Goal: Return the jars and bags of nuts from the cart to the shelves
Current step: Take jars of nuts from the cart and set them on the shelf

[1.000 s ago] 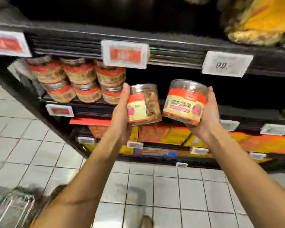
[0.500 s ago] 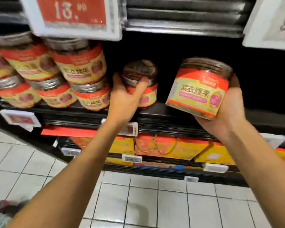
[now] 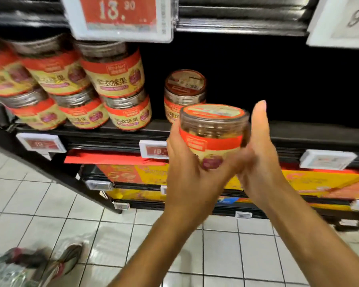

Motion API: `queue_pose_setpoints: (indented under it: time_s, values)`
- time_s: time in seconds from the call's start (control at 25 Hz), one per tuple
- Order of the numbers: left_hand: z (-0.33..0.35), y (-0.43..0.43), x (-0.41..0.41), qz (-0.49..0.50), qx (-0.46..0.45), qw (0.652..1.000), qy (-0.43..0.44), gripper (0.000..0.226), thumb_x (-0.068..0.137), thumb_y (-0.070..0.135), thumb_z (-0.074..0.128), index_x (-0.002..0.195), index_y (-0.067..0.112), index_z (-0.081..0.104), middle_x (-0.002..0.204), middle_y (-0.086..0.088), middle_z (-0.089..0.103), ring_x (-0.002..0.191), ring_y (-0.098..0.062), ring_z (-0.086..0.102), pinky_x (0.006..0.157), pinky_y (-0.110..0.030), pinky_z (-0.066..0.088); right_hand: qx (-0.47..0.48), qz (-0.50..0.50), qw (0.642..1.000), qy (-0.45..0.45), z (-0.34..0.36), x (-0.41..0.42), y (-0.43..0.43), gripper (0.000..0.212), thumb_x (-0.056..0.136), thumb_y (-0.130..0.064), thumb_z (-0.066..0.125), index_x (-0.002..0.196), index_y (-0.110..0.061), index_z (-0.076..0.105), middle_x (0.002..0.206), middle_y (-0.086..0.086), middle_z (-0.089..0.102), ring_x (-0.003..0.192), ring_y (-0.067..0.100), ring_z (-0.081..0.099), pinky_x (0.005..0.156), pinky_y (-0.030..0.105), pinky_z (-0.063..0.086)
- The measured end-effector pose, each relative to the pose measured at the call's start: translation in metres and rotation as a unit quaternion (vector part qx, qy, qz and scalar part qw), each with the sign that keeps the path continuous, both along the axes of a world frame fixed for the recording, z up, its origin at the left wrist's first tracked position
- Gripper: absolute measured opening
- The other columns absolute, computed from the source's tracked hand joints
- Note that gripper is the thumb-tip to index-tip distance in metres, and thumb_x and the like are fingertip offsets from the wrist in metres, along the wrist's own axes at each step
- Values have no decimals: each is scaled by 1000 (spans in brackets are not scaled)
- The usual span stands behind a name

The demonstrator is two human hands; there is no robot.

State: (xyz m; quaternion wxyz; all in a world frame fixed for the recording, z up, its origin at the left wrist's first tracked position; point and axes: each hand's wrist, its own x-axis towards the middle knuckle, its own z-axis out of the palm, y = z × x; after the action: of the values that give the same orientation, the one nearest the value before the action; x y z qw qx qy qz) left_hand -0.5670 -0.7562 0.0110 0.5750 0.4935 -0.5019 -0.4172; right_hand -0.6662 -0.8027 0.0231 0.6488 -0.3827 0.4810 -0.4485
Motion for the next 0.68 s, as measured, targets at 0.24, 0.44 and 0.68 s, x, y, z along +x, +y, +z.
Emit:
queue_pose_setpoints:
  time_s: [0.24,0.44,0.68]
  values:
    - [10,-9,37,45,-36,998,25,74,66,41,73,125,7,45,102,2,65,87,-2,65,73,-16,50,-150,-41,986,57,14,1,41,56,94,-53,17,121,-23,57,123,-6,63,117,3,56,107,27,39]
    - [24,-20,48,13,-23,995,93,72,81,61,36,131,8,38,121,-5,59,112,-9,59,98,-36,48,-191,-47,980,-34,23,12,48,54,92,-46,27,124,-13,56,129,-3,61,120,3,54,107,23,38]
    - [33,-51,68,-6,18,999,51,74,88,63,11,146,22,29,152,4,33,140,-10,30,118,-41,19,-207,-81,973,-66,31,22,-10,46,101,-36,28,128,-5,48,128,-5,56,116,5,55,103,19,40]
